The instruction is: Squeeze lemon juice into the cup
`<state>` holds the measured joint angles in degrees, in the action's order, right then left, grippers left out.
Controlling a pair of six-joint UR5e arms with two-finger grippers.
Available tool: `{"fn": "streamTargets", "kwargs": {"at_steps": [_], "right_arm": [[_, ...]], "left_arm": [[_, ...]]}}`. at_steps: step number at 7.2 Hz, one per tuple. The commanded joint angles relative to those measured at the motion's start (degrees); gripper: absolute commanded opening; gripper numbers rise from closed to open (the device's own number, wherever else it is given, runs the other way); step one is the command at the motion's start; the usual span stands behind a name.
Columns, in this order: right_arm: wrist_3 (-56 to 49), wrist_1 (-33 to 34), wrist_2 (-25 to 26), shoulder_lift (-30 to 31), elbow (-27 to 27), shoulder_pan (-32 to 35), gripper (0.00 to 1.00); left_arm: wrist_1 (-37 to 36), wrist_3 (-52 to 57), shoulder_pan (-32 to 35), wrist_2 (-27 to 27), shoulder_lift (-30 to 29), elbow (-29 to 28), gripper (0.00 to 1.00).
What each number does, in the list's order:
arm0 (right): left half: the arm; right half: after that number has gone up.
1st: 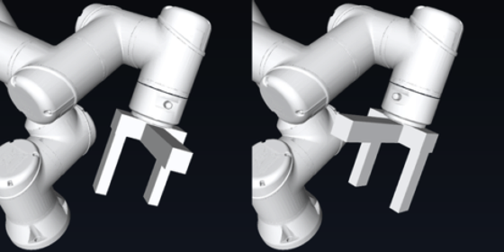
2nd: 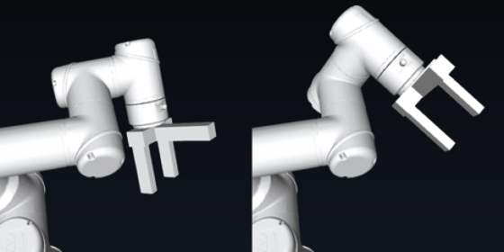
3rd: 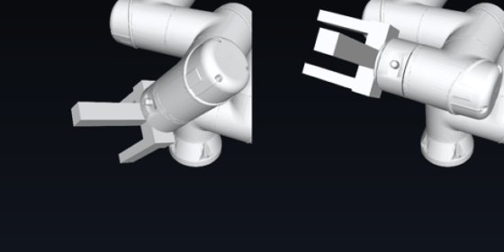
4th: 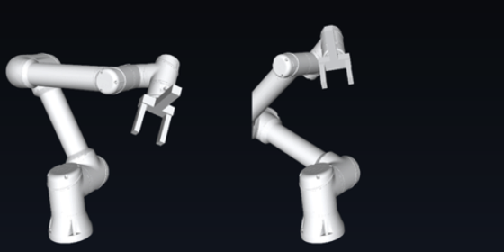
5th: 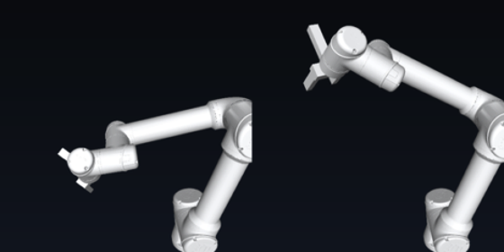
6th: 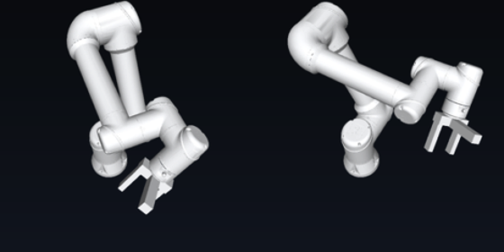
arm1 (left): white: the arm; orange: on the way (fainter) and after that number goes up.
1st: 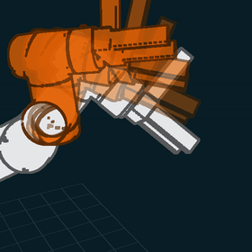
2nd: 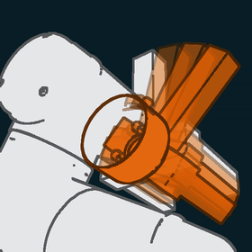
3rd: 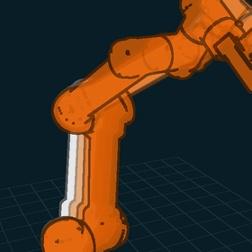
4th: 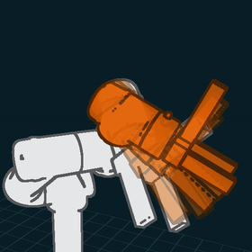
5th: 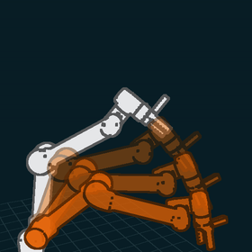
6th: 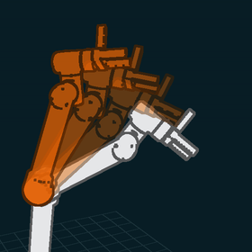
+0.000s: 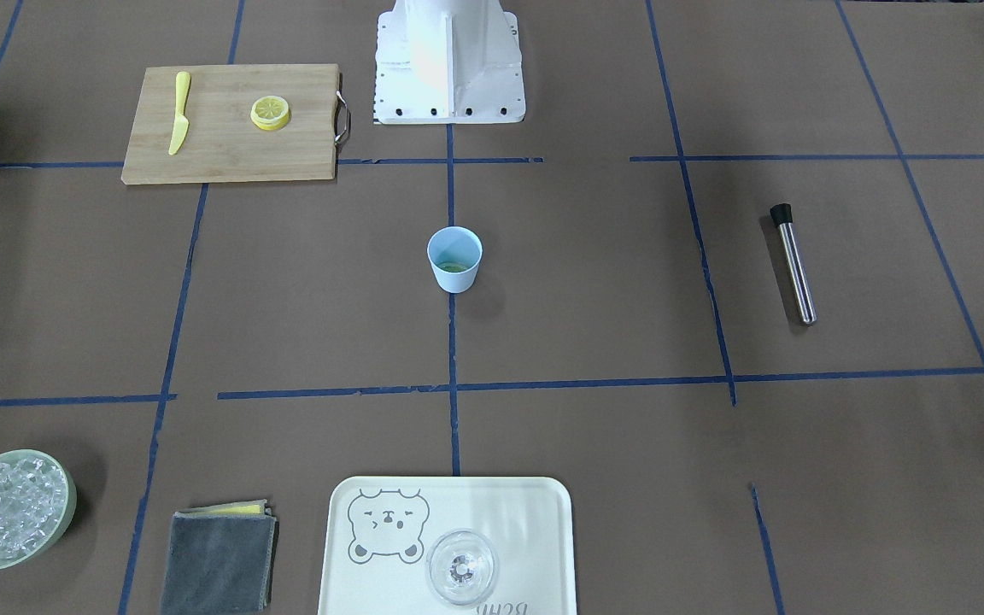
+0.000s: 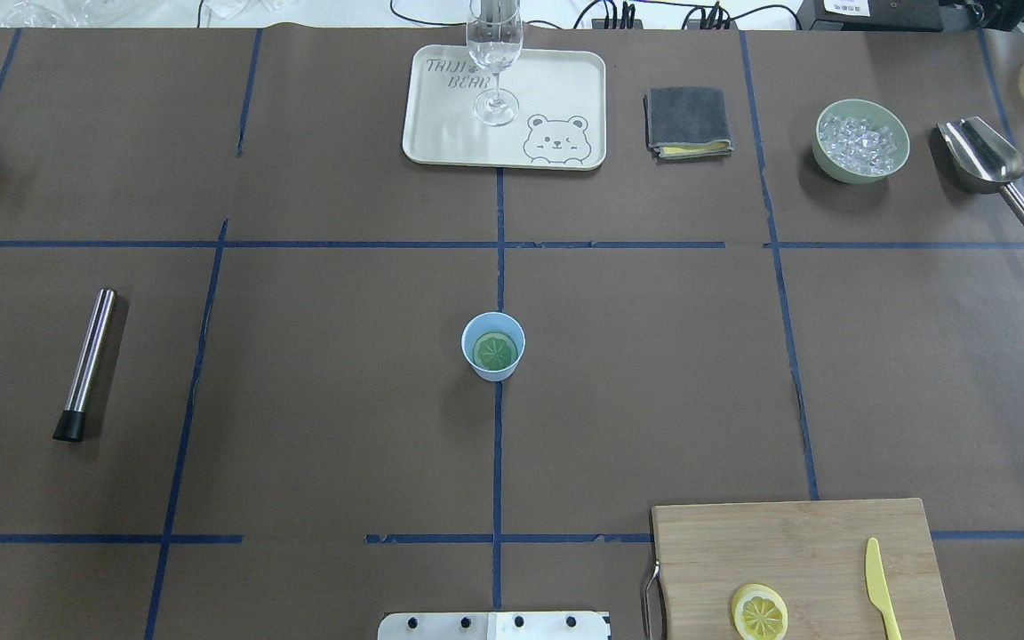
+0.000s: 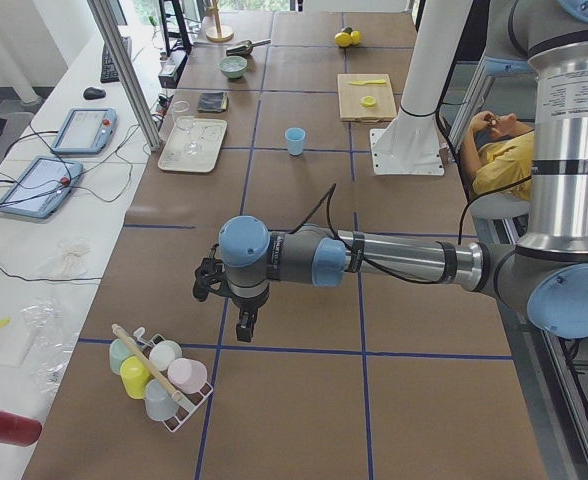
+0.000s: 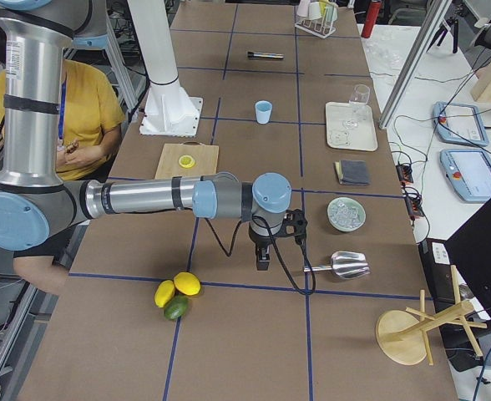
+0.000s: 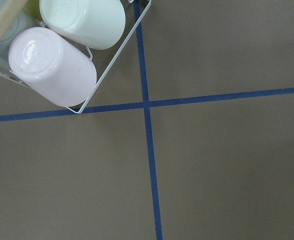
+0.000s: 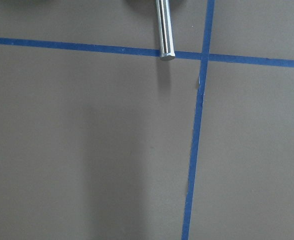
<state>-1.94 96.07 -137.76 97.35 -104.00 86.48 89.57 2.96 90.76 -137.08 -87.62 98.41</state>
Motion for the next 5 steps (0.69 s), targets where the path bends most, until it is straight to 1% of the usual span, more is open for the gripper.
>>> {"fn": "streamTargets", "kwargs": {"at_steps": [1, 2, 5], "right_arm": [[0.0, -0.1, -2.3, 0.1, -0.2, 0.1, 1.0], [-0.1, -0.1, -2.2, 0.3, -0.1, 0.1, 1.0], [0.0, -0.2, -2.1, -0.1, -0.1, 0.0, 1.0]], "left_arm": [[-0.3, 0.1, -0.5, 0.1, -0.5, 0.4, 1.0], [-0.3, 0.1, -0.5, 0.1, -0.5, 0.2, 1.0], [-0.4, 0.0, -1.1, 0.2, 2.2, 1.6, 1.0]]}}
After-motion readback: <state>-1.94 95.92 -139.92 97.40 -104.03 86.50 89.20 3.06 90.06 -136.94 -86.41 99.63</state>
